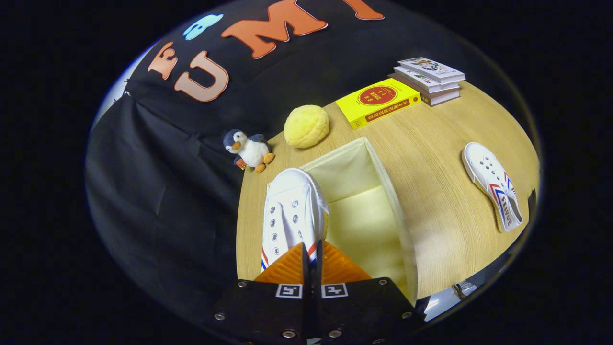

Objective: Open the storage box then place both shoes into the box .Put the left shoe in first, then the right shoe, with the right side of both shoes facing outward in a uniform manner.

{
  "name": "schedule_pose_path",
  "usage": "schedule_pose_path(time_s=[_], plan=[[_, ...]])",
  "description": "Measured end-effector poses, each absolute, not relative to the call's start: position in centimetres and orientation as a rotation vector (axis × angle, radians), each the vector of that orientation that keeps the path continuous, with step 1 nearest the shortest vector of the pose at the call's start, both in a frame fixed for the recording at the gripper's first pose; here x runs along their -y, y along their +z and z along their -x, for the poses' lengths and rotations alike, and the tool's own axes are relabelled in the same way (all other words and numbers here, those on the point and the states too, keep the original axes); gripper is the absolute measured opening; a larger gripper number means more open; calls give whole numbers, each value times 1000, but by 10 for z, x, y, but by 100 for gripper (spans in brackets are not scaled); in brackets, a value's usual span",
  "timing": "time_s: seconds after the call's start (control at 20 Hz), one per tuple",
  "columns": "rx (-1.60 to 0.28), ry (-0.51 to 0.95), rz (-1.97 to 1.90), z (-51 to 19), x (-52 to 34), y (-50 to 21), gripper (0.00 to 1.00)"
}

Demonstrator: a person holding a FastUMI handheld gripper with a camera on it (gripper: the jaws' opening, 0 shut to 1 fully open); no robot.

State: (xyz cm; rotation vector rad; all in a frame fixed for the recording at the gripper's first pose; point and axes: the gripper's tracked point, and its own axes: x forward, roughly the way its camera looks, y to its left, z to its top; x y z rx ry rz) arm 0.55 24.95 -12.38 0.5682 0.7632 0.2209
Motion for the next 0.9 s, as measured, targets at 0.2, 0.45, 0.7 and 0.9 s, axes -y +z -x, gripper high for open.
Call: schedule_pose_path(time_s=[0.2, 0.45, 0.7, 0.9], plan=[[-777, 191, -552, -10, -254, -135, 0], [-775, 146, -586, -26, -270, -156, 0], [-811, 182, -492, -19, -285, -167, 13], [-703, 237, -475, -15, -266, -126, 77]])
